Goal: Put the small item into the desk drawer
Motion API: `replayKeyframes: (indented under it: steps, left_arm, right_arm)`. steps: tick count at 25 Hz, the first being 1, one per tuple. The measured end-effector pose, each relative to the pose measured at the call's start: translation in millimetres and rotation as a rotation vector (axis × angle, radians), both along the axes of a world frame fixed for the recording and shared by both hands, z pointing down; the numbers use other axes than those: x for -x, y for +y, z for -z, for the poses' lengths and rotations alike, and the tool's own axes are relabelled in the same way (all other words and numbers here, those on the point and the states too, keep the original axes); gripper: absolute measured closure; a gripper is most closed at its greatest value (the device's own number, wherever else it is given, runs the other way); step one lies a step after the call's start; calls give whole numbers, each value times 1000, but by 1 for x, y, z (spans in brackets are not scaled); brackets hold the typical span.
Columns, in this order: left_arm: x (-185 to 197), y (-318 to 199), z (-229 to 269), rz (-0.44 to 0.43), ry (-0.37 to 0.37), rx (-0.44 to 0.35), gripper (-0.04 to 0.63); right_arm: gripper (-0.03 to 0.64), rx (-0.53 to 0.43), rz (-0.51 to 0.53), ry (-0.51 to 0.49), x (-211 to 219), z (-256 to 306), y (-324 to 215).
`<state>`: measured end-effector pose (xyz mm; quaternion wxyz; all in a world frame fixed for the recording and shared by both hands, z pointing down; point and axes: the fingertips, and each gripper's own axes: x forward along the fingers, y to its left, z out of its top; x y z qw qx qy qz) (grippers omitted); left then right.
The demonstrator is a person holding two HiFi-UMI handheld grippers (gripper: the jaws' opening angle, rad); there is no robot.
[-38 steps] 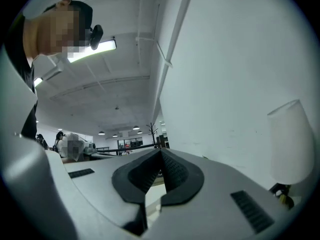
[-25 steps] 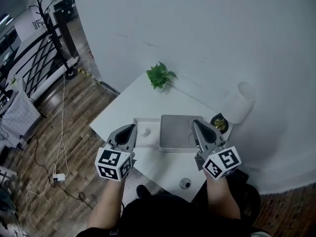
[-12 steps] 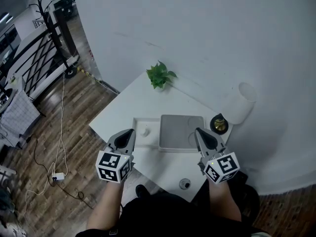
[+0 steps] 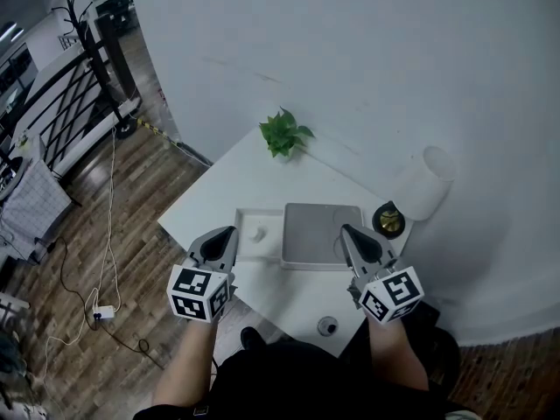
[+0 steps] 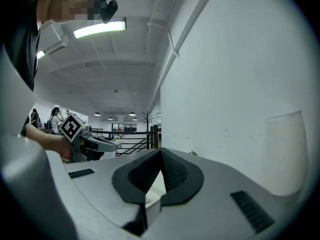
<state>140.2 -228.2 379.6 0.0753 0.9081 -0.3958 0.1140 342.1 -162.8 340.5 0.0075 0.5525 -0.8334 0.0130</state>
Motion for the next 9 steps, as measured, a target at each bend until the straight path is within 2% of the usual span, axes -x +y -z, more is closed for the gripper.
replayKeyframes:
  steps: [9]
  left_arm:
    - [-4, -2, -4, -4, -3, 7, 586]
  right_arm:
    - [614, 13, 3, 2, -3, -5, -2]
